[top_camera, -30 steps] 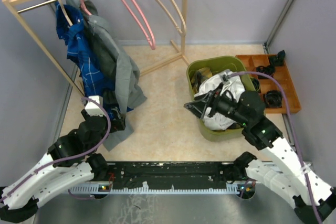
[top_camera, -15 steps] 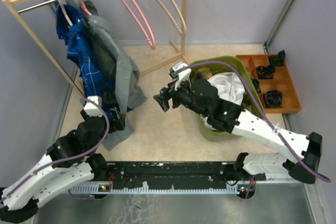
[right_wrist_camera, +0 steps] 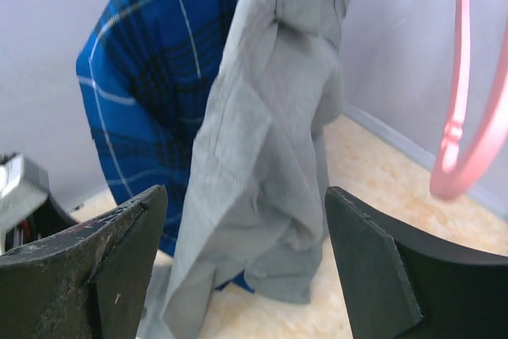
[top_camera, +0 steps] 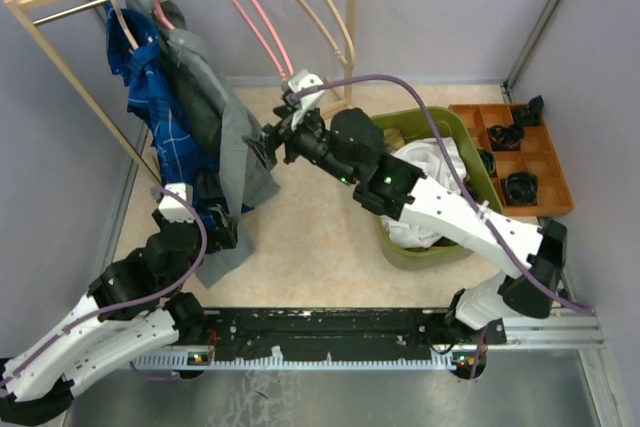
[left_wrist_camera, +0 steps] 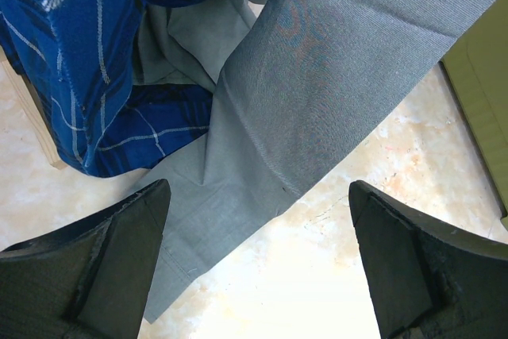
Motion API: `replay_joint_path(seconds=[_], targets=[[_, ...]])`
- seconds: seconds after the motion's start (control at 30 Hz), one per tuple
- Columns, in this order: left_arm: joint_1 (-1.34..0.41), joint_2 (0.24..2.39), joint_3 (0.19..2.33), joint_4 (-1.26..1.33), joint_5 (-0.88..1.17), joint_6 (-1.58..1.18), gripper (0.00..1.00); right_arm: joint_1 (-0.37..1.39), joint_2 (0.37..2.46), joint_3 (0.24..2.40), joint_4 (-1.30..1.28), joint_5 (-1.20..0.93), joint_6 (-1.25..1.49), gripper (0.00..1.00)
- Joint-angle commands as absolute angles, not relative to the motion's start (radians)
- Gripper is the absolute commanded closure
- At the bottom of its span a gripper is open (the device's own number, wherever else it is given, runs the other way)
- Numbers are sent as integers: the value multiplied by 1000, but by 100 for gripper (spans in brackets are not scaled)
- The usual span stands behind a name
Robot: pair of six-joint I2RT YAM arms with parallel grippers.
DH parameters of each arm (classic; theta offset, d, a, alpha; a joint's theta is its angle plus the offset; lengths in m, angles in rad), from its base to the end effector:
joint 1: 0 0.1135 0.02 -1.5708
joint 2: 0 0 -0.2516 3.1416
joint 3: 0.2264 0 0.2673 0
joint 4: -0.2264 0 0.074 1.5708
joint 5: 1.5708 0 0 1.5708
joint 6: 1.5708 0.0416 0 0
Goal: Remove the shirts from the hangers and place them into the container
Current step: Pick up the hanger from the clothesline.
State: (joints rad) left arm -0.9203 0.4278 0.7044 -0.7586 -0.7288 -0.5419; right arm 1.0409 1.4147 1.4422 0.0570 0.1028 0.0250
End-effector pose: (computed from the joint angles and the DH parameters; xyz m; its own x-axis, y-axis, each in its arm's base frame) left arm 0.0937 -0.0774 0.2980 -0.3624 -0.1591 -0.9184 0.0577 0.9796 -0.1925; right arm 0.1829 0.3038 0.4389 0.0225 0.0876 -0.9959 -0.8074 0.5890 0.0336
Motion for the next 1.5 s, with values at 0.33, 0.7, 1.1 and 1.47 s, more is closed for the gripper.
replay_joint_path(seconds=[0.33,0.7,1.1,1.47], targets=[[-915,422,715,-738,-730,-535,1,1051,1834,1997,-98,233,19,22],[-915,407,713,-740,-733,-536,1,1053,1985,2280,-104,355,13,70],[-916,404,713,-739,-733,-535,1,1052,1902,2151,88,349,61,100],[-915,401,713,-739,-734,-538,1,1051,1866,2211,16,301,112,100]])
